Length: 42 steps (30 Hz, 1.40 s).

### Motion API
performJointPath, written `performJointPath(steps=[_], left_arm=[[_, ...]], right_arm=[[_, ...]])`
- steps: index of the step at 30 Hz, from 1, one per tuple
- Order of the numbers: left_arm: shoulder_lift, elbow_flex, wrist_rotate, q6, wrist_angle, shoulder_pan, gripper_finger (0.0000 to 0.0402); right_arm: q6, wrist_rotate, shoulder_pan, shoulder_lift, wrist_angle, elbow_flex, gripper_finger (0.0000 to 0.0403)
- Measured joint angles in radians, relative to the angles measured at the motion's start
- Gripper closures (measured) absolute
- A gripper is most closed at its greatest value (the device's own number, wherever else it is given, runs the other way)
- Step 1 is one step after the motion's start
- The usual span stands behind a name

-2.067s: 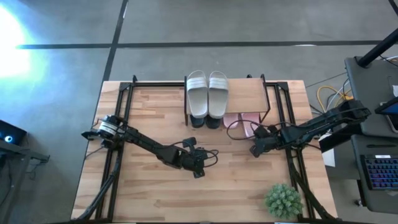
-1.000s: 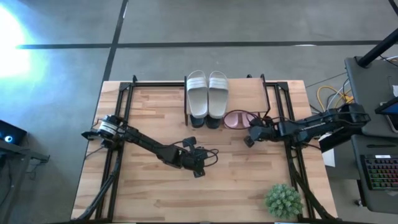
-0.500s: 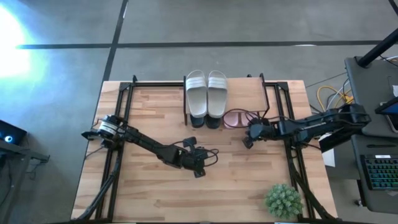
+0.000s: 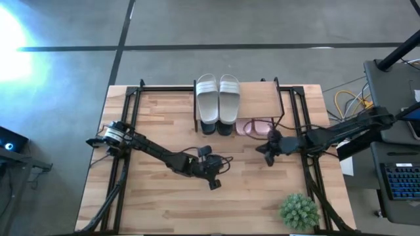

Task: Pick and place slides into the shelf
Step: Return to Home Position

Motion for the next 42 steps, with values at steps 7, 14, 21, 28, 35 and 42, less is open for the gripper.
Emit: performJointPath(steps=[7, 14, 21, 28, 35, 42], left_arm=[[0.0, -0.003, 0.204, 0.001, 0.166, 0.057, 0.0402], [0.006, -0.003, 0.449, 0.003, 0.244, 0.204, 0.0402], [-0.027, -0.005, 0.67, -0.049, 0.496, 0.298, 0.0402], [-0.162, -0.008, 0.749, -0.071, 0.576, 0.329, 0.0402], [-0.351, -0.083, 0.753, -0.052, 0.57, 0.367, 0.0402], [-0.561, -0.299, 0.737, -0.059, 0.551, 0.482, 0.0402]], right_arm=[[-0.031, 0.017, 0.033, -0.262, 0.105, 0.001, 0.0394], [0.009, 0.083, 0.021, -0.448, 0.119, 0.0, 0.0394], [-0.349, -0.148, 0.043, -0.495, 0.373, 0.001, 0.0394], [-0.178, 0.023, 0.042, -0.48, 0.316, -0.003, 0.0394], [-0.183, -0.179, -0.039, -0.482, 0.327, 0.0, 0.0394], [-0.196, -0.432, -0.251, -0.561, 0.242, -0.002, 0.0394]])
